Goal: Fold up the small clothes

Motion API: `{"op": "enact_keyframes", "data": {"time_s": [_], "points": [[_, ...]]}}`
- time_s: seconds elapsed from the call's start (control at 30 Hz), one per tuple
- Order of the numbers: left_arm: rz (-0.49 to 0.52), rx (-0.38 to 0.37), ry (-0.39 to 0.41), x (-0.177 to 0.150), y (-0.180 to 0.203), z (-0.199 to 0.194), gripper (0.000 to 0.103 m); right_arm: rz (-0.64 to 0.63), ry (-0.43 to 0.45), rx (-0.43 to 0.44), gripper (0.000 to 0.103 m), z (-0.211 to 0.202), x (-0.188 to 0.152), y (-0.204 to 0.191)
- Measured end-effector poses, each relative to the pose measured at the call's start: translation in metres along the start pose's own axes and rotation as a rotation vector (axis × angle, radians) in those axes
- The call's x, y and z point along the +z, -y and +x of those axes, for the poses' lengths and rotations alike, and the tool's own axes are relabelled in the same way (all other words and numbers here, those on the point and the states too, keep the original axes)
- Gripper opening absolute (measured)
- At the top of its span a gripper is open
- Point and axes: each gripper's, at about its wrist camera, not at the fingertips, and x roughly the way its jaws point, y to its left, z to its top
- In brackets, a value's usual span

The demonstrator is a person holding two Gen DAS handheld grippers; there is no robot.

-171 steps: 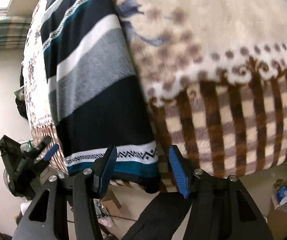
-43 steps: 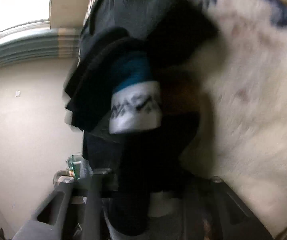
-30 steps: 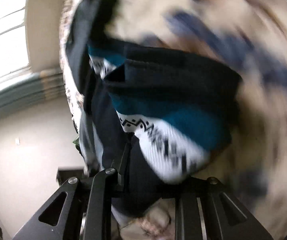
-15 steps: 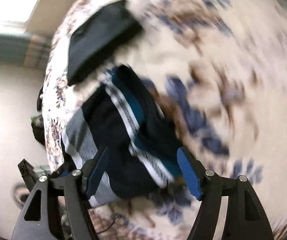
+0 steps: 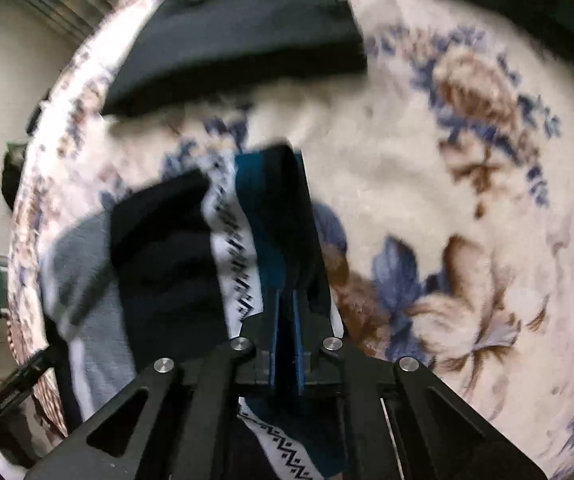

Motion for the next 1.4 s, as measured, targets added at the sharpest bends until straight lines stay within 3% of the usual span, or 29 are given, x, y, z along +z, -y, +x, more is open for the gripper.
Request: {"op": "enact_keyframes", "data": {"time_s": [0.13,0.23,0.33,0.37,0.4,0.43,0.47,0.53,0.67,0.8,0.87,0.93,0.97,1.0,1.1,1.17,1.3,1.4], "points": [[-0.004,0.000,0.031,0.004,-0.003,-0.010,0.090,0.043,0.096,-0.022,0.006,-0.034,0.002,0.017],[-0.021,-0.020,0.044,0.009,-0.003,-0.013,0.091,0.077,0.016,0.076,0.009,-0.026,0.011,0.028],[-0.036,-0.020,0.032,0.012,-0.006,-0.001,0.091,0.089,-0.037,0.112,0.014,-0.008,0.024,0.018],[-0.044,-0.017,0.025,0.013,-0.008,0.005,0.091,0.088,-0.016,0.123,0.034,-0.007,0.029,0.016],[-0.061,-0.006,0.015,0.011,-0.012,0.012,0.091,0.080,-0.006,0.128,0.063,-0.009,0.033,0.011],[-0.082,-0.009,0.002,0.010,-0.018,0.022,0.091,0.069,-0.001,0.137,0.073,-0.005,0.040,0.007],[-0.094,-0.024,-0.006,0.009,-0.023,0.029,0.091,0.064,-0.006,0.146,0.076,0.000,0.045,0.005],[-0.117,-0.046,-0.026,0.007,-0.028,0.044,0.091,0.056,-0.026,0.140,0.076,0.016,0.054,0.000],[-0.158,-0.100,-0.049,0.008,-0.035,0.066,0.103,0.057,-0.063,0.128,0.075,0.042,0.062,-0.009],[-0.242,-0.163,-0.073,0.011,-0.048,0.079,0.103,-0.001,-0.037,0.068,0.075,0.046,0.058,-0.025],[-0.270,-0.174,-0.063,0.010,-0.052,0.079,0.103,0.001,-0.017,0.070,0.070,0.042,0.055,-0.026],[-0.264,-0.162,-0.097,0.013,-0.050,0.080,0.103,0.008,0.013,0.065,0.045,0.038,0.051,-0.024],[-0.262,-0.150,-0.095,0.015,-0.048,0.074,0.103,0.012,0.020,0.059,0.023,0.036,0.051,-0.022],[-0.251,-0.139,-0.067,0.017,-0.045,0.066,0.103,0.016,0.034,0.058,0.009,0.034,0.049,-0.021],[-0.117,-0.057,0.062,0.025,-0.025,0.028,0.103,0.006,0.082,0.026,0.005,0.022,0.046,-0.023],[-0.055,-0.044,0.097,0.029,-0.013,0.013,0.103,-0.002,0.128,0.013,0.005,0.007,0.046,-0.026],[0.005,-0.035,0.106,0.040,0.003,0.010,0.103,-0.017,0.238,-0.026,0.003,-0.028,0.054,-0.027],[0.028,0.001,0.081,0.048,0.010,0.021,0.103,0.002,0.167,0.001,0.004,-0.016,0.070,-0.016]]}}
